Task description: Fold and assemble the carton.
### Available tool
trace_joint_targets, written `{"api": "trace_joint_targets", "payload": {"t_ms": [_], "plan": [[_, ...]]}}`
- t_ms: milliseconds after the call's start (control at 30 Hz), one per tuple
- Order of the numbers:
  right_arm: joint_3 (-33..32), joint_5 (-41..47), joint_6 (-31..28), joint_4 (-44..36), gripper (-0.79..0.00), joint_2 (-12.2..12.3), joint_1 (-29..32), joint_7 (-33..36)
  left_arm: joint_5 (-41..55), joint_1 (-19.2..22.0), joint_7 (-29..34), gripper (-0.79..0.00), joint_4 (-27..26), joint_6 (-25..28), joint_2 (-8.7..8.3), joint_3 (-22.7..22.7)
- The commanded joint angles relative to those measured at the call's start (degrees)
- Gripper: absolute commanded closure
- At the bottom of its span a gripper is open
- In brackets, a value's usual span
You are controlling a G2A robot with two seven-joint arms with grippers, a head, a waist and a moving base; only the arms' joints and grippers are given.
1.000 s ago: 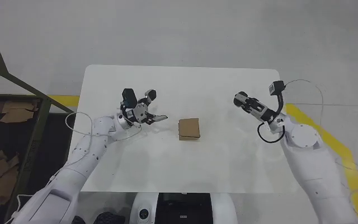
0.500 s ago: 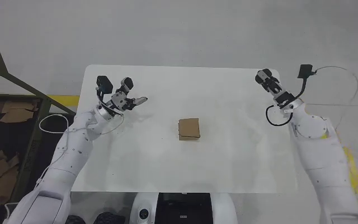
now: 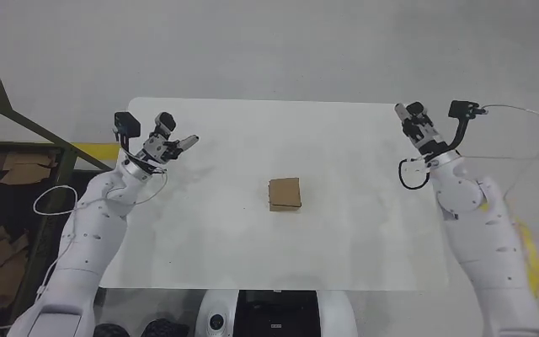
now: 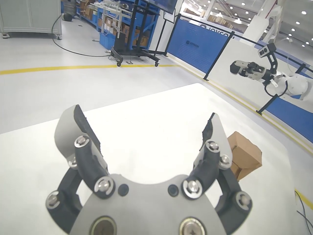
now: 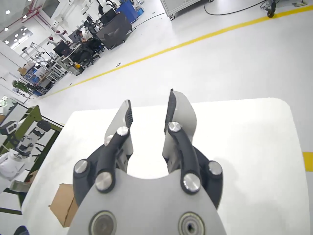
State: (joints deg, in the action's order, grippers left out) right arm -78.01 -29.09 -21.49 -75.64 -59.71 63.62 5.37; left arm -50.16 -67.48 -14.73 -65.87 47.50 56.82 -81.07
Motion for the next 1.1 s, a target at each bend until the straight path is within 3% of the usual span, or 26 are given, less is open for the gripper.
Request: {"api": "trace_joint_targets", "payload": {"t_ms": [0, 333, 1067], "plan": [[-0.02, -1.54, -0.53, 0.03, -0.785, -0.07, 0.25, -1.96, 1.00, -1.01, 0.66, -0.785, -0.94, -0.31, -0.23, -1.37], [0.30, -5.50, -1.43, 0.65, -0.785, -0.45, 0.31, -6.80, 4.97, -5.39, 5.07, -0.785, -5.53, -1.56, -1.22, -7.41], [0.30, -5.49, -1.43, 0.65, -0.785, -0.45, 0.31, -6.80, 4.97, -5.39, 5.07, -0.784, -5.53, -1.56, -1.22, -7.41]]}}
